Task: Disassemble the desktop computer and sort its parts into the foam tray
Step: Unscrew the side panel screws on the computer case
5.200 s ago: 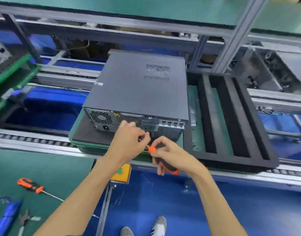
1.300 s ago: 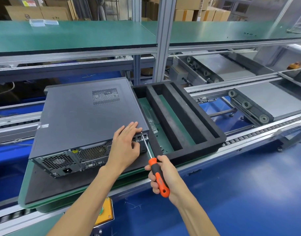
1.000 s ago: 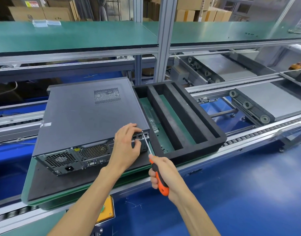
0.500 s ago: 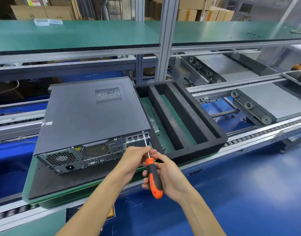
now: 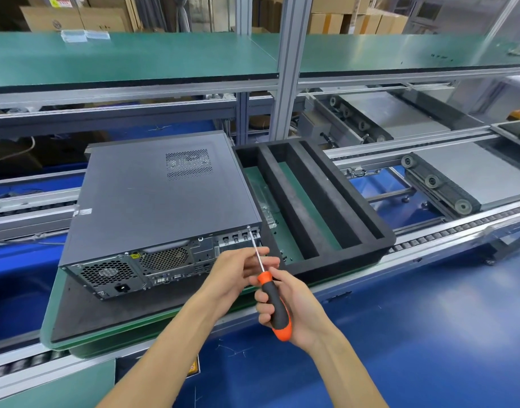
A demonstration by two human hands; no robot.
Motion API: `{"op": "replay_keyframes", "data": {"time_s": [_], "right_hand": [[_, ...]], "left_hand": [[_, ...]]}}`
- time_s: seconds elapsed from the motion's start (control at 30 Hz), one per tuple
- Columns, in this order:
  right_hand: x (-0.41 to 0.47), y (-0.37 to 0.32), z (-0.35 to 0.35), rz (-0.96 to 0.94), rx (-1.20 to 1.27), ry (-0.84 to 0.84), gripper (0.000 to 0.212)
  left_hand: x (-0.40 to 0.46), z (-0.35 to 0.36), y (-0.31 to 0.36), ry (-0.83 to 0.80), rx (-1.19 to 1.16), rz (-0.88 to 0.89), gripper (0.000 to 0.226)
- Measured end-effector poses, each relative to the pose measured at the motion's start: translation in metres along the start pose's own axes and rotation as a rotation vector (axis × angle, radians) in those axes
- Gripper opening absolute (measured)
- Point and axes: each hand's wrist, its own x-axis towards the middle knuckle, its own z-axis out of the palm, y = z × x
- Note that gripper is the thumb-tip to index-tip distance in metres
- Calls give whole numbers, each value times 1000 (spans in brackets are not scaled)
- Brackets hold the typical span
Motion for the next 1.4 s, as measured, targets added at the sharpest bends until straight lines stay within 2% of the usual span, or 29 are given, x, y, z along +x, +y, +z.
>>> {"op": "replay_keyframes", "data": {"time_s": [0.1, 0.17, 0.27, 0.37, 0.47, 0.53, 0.63, 0.77, 0.97, 1.23, 1.4], "right_hand": [[1, -1, 1, 0, 29, -9, 45], [1, 1, 0, 4, 33, -32, 49], [0, 2, -2, 10, 10, -46, 47], [0, 4, -2, -3, -20, -29, 41], [1, 6, -1, -14, -16, -27, 42], [1, 5, 0, -19, -15, -37, 48], [1, 4, -1, -13, -33, -51, 52], [2, 8, 0, -4, -60, -62, 45], [5, 8, -6, 0, -182, 16, 39], [-8, 6, -13, 34, -315, 89, 37], [-15, 5, -18, 7, -321, 113, 36]], "left_hand": [[0, 4, 0, 92, 55, -22, 37], [0, 3, -1, 104, 44, 2, 32], [-2, -1, -2, 13, -106, 6, 26], [0, -1, -2, -38, -213, -22, 32], [2, 1, -2, 40, -154, -21, 38], [4, -1, -3, 97, -114, 2, 33], [7, -2, -5, 61, -271, -2, 29], [9, -1, -8, -2, -418, -55, 32], [19, -2, 3, 121, -503, -62, 42], [24, 5, 17, 166, -758, -144, 35], [27, 16, 20, 232, -731, -153, 27]]}}
